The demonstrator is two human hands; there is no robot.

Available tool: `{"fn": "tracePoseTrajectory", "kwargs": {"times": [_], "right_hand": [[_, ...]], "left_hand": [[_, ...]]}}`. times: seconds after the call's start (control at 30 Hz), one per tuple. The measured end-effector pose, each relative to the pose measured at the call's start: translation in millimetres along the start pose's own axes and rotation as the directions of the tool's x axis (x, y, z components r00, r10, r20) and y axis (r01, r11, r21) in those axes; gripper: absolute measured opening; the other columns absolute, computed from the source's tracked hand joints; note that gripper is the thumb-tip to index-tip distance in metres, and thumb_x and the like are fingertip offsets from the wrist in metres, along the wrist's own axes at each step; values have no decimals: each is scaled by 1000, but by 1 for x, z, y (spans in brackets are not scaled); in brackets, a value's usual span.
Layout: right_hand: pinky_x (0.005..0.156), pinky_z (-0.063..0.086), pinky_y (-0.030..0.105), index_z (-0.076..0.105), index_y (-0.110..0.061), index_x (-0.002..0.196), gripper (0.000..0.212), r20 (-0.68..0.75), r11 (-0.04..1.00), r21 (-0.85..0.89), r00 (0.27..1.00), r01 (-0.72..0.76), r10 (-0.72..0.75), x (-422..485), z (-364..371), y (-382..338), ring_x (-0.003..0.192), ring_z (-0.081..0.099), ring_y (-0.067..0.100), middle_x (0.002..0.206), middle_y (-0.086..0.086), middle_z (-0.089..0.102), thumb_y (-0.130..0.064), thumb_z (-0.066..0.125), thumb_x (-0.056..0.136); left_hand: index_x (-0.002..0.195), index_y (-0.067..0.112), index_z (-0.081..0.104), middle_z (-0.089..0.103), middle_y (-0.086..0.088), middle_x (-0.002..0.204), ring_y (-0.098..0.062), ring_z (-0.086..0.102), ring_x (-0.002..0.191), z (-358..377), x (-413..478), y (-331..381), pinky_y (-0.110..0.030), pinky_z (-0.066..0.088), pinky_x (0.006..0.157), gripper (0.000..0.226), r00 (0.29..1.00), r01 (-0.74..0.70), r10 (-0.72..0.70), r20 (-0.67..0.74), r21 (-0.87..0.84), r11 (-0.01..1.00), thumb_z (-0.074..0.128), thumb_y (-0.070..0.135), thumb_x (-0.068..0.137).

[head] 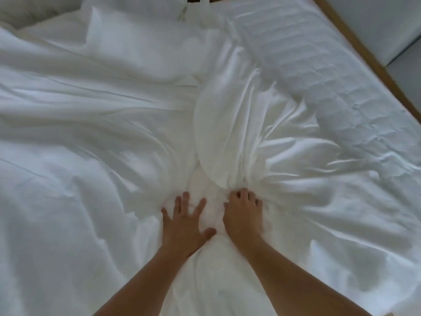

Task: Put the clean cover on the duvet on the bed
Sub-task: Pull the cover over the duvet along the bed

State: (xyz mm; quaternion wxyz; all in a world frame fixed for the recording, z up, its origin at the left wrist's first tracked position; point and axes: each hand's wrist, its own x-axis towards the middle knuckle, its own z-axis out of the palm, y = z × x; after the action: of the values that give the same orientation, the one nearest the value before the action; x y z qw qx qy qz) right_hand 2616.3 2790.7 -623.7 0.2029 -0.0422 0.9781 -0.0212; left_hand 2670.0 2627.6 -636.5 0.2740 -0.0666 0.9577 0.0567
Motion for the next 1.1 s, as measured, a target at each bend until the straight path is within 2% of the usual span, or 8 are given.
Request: {"fn": "tracePoseTrajectory", "kwargs": {"times": [0.1,0.37,0.47,0.53,0.67,0.87,1.0,1.1], "right_hand": [[89,43,40,63,-20,117,24,67,982,179,997,-58,47,-50,0,-13,108,62,29,118,4,59,-26,53,96],[83,39,32,64,-13,104,19,496,889,289,739,355,-456,-88,-28,-111,103,50,25,109,1,49,-30,57,98],[97,42,44,64,-23,121,30,53,961,17,960,275,-275,-122,-12,-138,118,48,31,131,7,49,-35,61,94],[95,44,45,58,-20,130,56,-221,949,121,940,293,-261,-146,4,-171,117,50,31,132,9,51,-51,69,84],[100,44,41,52,-16,132,57,176,922,386,977,45,-121,-153,48,-231,122,56,33,126,10,61,-46,68,85],[54,46,22,73,-13,82,11,354,727,683,905,-76,-238,-141,55,-281,63,61,15,65,-3,64,-24,74,84],[67,52,23,75,-34,93,11,545,723,689,695,-52,-469,-170,42,-283,79,71,7,90,-10,75,-36,76,82],[95,49,42,67,-26,114,34,362,922,384,910,54,-204,-181,52,-285,112,62,28,119,1,67,-43,67,84]], "left_hand": [[133,25,50,55,-1,135,-26,50,127,-2,-42,-18,-41,37,102,39,993,82,-83,-86,-15,996,39,44,101],[104,21,66,70,-3,107,-29,61,107,-2,-100,-176,-41,41,94,18,938,292,-297,-180,-54,955,53,30,96],[120,30,62,61,4,127,-24,52,121,19,-136,-215,-44,35,97,28,891,453,-452,-33,5,892,48,36,97],[122,27,64,51,-4,135,-33,47,121,26,-150,-219,-50,37,97,33,897,391,-414,-154,-159,907,60,41,92],[145,16,42,41,-19,145,-42,40,129,18,-155,-259,-58,32,103,84,697,511,-689,-200,-536,672,71,62,81],[82,20,60,68,-6,81,-33,67,89,36,-165,-325,-34,44,75,10,932,289,-355,-67,-454,843,66,22,90],[94,11,64,70,-24,93,-44,65,97,52,-211,-421,-47,51,86,11,741,567,-665,-98,-441,696,69,17,87],[125,8,57,50,-30,130,-50,46,123,68,-242,-475,-67,35,105,71,489,777,-872,20,-464,425,87,45,73]]}}
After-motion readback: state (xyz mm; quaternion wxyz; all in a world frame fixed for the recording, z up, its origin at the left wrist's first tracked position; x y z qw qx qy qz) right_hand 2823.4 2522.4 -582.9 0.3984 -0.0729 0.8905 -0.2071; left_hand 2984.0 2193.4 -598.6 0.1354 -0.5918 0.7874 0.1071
